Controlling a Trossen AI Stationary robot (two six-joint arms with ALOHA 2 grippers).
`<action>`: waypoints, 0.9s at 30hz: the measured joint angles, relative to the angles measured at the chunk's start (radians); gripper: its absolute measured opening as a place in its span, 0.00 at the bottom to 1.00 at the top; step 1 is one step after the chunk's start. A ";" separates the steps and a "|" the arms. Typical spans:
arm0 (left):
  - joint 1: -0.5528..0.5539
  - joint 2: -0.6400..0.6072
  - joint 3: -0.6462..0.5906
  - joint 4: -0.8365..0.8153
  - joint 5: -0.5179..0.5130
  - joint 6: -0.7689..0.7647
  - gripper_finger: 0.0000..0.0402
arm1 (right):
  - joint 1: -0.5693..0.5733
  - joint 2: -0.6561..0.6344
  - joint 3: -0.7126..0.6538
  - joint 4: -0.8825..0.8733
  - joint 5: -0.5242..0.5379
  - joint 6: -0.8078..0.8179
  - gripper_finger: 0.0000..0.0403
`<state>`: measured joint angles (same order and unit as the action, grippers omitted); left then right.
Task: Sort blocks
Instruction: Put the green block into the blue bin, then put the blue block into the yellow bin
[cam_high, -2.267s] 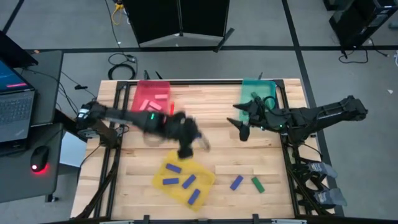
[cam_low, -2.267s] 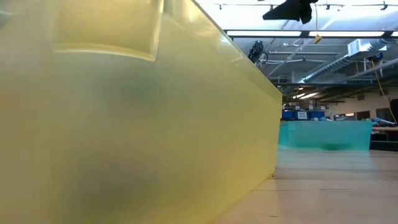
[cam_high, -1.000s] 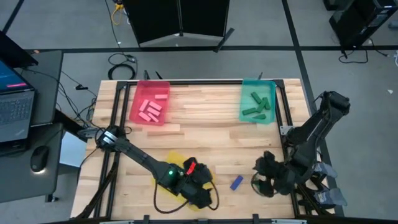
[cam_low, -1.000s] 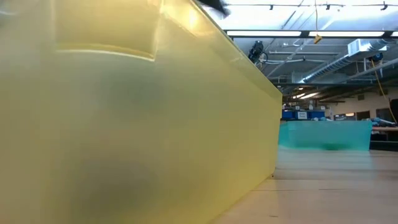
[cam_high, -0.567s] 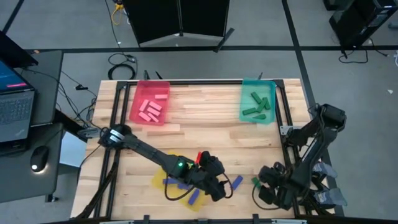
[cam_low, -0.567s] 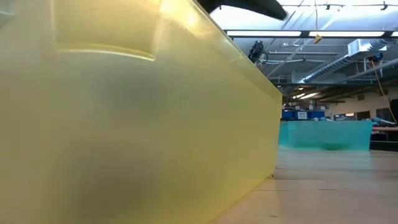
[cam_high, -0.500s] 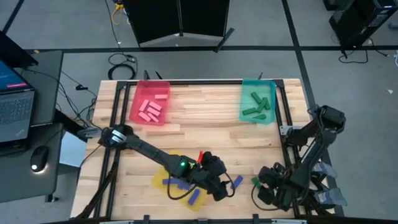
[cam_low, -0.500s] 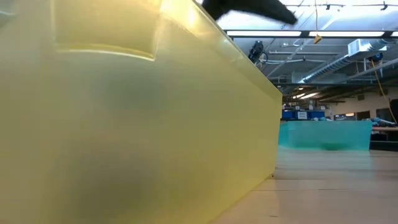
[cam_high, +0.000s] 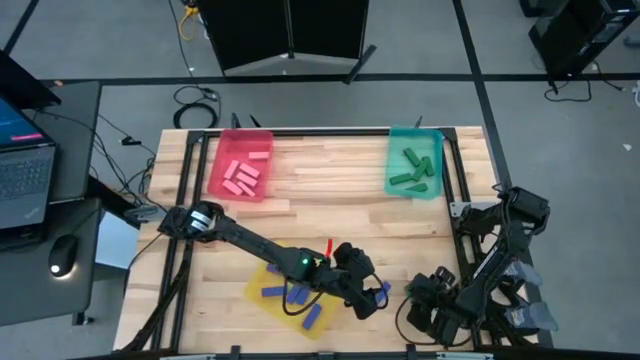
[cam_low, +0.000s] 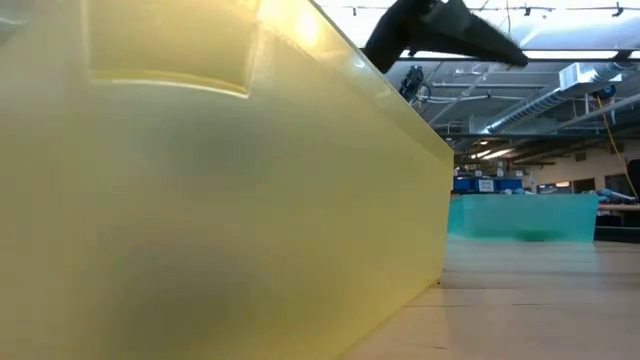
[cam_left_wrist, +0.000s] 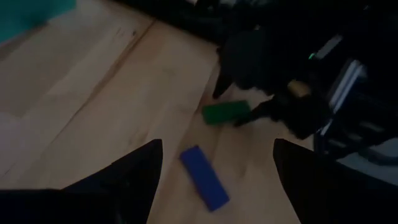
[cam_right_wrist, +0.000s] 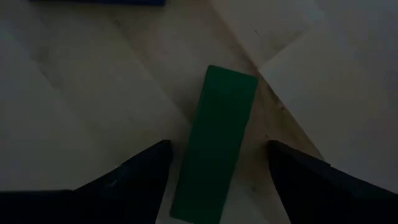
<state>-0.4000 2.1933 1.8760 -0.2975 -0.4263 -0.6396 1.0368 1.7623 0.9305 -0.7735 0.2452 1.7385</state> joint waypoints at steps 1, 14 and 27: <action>0.001 0.004 0.000 0.017 0.002 0.005 0.78 | -0.001 0.010 0.007 -0.010 -0.004 0.001 0.69; 0.010 0.059 0.000 0.086 0.033 0.003 0.78 | -0.002 -0.047 0.141 -0.338 0.121 -0.027 0.04; 0.020 0.118 0.002 0.098 0.077 -0.004 0.78 | -0.039 -0.240 0.241 -0.667 0.318 -0.015 0.02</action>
<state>-0.3802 2.3111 1.8782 -0.1994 -0.3490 -0.6438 0.9981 1.5223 1.1713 -1.4404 0.5635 1.7235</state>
